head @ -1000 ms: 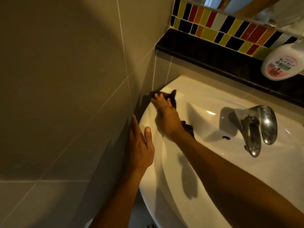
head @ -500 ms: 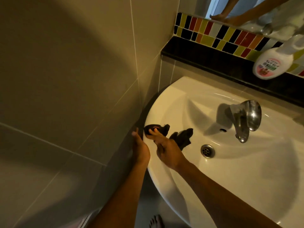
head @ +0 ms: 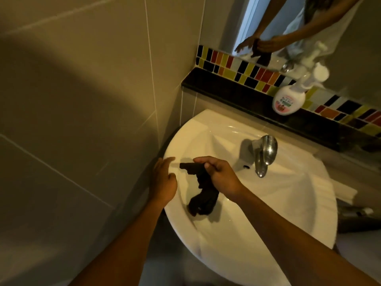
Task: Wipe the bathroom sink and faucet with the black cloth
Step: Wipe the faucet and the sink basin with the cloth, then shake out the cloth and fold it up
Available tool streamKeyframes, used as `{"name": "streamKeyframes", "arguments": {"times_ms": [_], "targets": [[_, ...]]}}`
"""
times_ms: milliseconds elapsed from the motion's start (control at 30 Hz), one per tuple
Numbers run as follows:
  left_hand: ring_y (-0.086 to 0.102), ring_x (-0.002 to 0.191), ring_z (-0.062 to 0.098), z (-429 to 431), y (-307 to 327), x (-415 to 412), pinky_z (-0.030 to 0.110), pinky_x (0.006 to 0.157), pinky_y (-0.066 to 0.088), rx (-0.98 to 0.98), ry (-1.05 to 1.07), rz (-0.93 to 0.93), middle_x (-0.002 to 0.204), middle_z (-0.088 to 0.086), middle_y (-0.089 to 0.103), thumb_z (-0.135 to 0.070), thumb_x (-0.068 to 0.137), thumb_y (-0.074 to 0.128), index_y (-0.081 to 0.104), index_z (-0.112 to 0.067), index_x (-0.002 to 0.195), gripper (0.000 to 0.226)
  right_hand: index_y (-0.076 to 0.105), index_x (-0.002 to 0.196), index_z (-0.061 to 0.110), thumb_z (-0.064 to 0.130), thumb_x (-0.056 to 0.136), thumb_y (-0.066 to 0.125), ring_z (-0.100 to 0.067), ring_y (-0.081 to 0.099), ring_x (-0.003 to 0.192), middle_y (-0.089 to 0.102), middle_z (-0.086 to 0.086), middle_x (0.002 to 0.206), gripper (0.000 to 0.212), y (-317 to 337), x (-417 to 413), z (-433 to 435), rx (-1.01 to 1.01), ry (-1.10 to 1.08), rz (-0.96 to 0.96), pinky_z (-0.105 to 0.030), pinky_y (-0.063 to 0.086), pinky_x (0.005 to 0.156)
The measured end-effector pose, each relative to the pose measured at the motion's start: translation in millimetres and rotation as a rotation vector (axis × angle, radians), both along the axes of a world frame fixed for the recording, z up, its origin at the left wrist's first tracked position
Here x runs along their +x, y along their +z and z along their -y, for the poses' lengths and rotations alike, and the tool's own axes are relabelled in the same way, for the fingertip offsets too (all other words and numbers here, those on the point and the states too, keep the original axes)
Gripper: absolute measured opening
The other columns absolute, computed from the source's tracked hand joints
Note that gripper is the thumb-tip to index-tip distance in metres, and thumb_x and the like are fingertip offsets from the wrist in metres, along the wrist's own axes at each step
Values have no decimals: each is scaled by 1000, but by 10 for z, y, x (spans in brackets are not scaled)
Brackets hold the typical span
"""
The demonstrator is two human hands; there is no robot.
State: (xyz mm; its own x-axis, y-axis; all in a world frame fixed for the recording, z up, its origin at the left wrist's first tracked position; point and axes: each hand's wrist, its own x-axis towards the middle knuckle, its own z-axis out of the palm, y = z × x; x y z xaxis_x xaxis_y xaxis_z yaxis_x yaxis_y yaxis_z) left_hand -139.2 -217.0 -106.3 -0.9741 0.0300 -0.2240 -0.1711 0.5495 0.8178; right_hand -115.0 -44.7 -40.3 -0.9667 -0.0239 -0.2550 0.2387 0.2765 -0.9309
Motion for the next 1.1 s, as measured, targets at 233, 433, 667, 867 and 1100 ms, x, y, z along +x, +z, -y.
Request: {"name": "streamKeyframes", "arguments": {"times_ms": [233, 433, 667, 867, 1100], "targets": [[43, 131, 26, -309, 663, -174, 42, 105, 40, 168, -303, 126, 142, 1, 47, -7, 89, 60, 46, -32, 134, 54, 63, 119, 21, 9, 101, 38, -7, 69, 94, 68, 0, 109, 33, 771, 14, -474, -139, -159, -36, -22, 55, 78], [49, 121, 13, -936, 1498, -265, 27, 95, 41, 429, -512, 106, 134, 0, 55, -26, 87, 65, 51, -22, 131, 46, 64, 115, 22, 9, 101, 38, -20, 69, 99, 69, -6, 113, 33, 1321, 108, -954, -289, -322, -83, -34, 57, 72], [66, 93, 16, -1530, 2245, -331, 31, 84, 54, 572, -563, 20, 97, 2, 68, -17, 91, 58, 57, -14, 103, 12, 63, 120, 12, 13, 99, 43, -22, 61, 114, 67, -8, 118, 29, 1844, 292, -1460, -350, -501, -236, -36, 50, 93], [58, 73, 9, -1963, 2657, -160, 22, 63, 47, 396, -693, -162, 75, -2, 59, -21, 93, 54, 51, -17, 90, 6, 62, 119, 22, 29, 92, 56, -3, 65, 95, 68, 11, 104, 29, 2158, 585, -1623, -82, -328, -239, -19, 55, 70], [55, 88, 7, -2145, 2821, -195, 22, 71, 50, 194, -860, -259, 101, -4, 57, -26, 86, 66, 54, -23, 109, 26, 68, 105, 15, 14, 90, 61, -19, 61, 99, 67, -3, 100, 17, 2391, 711, -2109, 476, -342, -199, -36, 51, 88]]}}
